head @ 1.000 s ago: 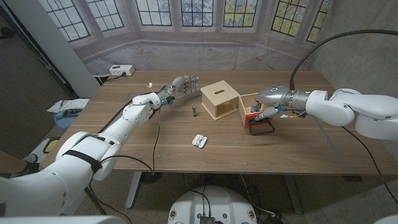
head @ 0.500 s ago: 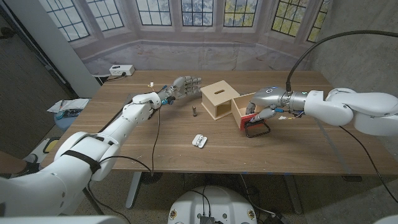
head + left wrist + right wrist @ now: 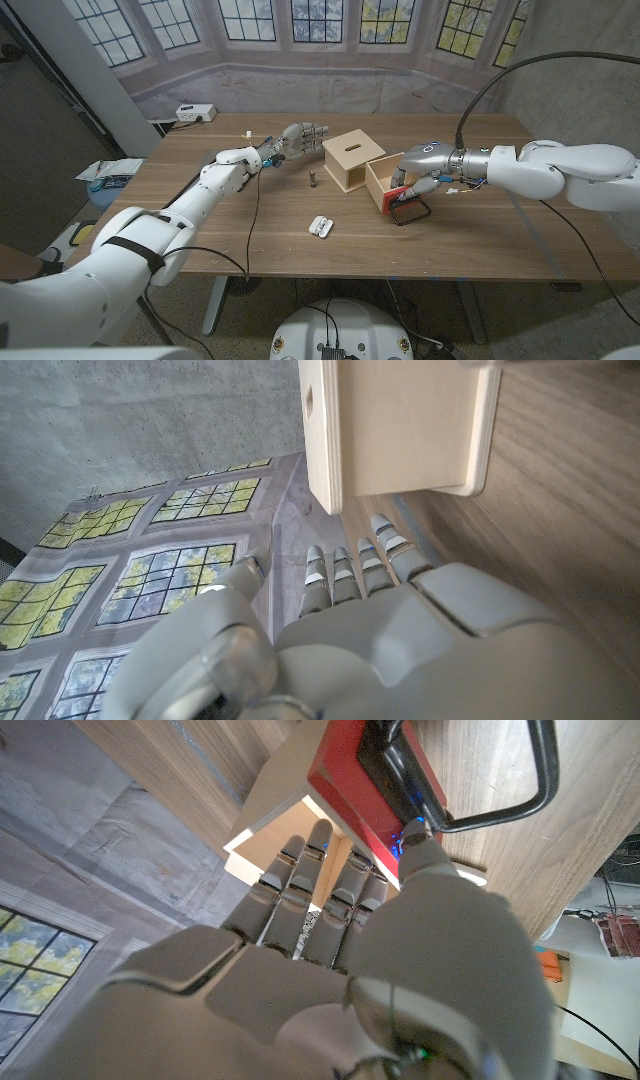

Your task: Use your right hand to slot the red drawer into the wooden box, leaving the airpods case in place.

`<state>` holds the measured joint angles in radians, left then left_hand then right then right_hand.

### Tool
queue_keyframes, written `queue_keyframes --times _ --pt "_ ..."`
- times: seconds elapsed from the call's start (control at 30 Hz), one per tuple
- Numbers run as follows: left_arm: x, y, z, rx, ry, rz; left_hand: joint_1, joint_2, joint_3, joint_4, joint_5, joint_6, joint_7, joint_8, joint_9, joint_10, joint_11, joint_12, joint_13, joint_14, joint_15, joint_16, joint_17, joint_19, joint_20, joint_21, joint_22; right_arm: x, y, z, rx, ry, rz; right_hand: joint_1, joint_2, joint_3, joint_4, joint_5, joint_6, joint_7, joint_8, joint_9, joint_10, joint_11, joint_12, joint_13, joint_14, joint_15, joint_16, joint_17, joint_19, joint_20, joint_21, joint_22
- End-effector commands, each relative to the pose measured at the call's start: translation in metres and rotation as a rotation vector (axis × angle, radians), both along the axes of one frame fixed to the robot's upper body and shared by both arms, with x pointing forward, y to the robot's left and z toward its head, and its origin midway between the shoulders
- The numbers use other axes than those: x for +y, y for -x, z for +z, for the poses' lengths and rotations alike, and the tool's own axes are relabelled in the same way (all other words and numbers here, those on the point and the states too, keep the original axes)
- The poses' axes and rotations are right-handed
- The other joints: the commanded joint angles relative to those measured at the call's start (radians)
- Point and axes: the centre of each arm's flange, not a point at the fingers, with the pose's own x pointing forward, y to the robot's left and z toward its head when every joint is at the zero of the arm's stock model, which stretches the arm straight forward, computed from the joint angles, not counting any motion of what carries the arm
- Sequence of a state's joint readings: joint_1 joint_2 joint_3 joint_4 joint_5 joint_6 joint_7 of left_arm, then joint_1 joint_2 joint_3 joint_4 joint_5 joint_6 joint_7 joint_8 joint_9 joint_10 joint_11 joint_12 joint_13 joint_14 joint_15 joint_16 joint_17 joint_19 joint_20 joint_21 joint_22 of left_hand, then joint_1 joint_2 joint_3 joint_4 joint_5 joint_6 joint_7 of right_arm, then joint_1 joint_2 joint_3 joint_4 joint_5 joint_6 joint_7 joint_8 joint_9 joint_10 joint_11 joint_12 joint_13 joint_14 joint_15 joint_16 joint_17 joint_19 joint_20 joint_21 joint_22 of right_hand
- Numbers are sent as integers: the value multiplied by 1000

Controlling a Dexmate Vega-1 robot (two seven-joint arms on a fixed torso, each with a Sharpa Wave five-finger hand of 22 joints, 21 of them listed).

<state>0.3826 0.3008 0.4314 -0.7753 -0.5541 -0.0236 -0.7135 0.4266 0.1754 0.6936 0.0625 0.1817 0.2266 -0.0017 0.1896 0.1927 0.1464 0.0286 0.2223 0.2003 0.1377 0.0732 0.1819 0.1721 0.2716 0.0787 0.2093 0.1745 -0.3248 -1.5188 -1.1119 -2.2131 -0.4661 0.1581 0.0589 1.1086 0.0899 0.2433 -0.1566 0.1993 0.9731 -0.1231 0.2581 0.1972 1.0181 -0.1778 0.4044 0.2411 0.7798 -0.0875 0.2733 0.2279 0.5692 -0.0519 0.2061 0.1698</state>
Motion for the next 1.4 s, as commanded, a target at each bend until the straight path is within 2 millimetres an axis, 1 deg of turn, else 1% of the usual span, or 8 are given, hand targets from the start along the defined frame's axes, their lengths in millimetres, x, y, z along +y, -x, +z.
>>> queue_keyframes --times 0.03,0.3,1.0,1.4 --pt "-9 3 0 1 -19 -28 -10 1 2 4 2 -6 1 0 2 12 0 1 2 7 -1 2 3 0 3 -3 5 -1 -5 -6 66 14 30 19 14 -7 1 5 61 -55 3 3 42 -29 6 3 10 -151 -3 3 8 -80 -3 4" --pt "-11 6 -4 9 -26 -35 -12 0 3 4 2 -7 1 0 2 11 0 0 2 8 0 1 2 1 4 -3 5 -3 -8 -10 100 19 44 18 15 -9 2 4 60 -55 1 3 42 -29 5 6 10 -150 -5 3 8 -80 -3 4" --pt "-17 11 -8 16 -34 -44 -16 0 6 3 2 -7 1 1 2 13 2 -1 2 9 0 0 2 1 3 -3 5 1 -21 -9 115 34 95 19 19 -14 4 4 58 -55 -3 4 41 -29 2 9 12 -151 -9 4 9 -79 -4 5" --pt "-16 15 -10 19 -32 -40 -19 -1 7 3 2 -8 1 1 2 16 5 0 2 12 -1 0 1 1 4 -3 5 1 -28 -10 112 37 123 21 20 -15 4 3 55 -54 -6 4 35 -28 -3 9 14 -151 -11 4 11 -80 -3 4"
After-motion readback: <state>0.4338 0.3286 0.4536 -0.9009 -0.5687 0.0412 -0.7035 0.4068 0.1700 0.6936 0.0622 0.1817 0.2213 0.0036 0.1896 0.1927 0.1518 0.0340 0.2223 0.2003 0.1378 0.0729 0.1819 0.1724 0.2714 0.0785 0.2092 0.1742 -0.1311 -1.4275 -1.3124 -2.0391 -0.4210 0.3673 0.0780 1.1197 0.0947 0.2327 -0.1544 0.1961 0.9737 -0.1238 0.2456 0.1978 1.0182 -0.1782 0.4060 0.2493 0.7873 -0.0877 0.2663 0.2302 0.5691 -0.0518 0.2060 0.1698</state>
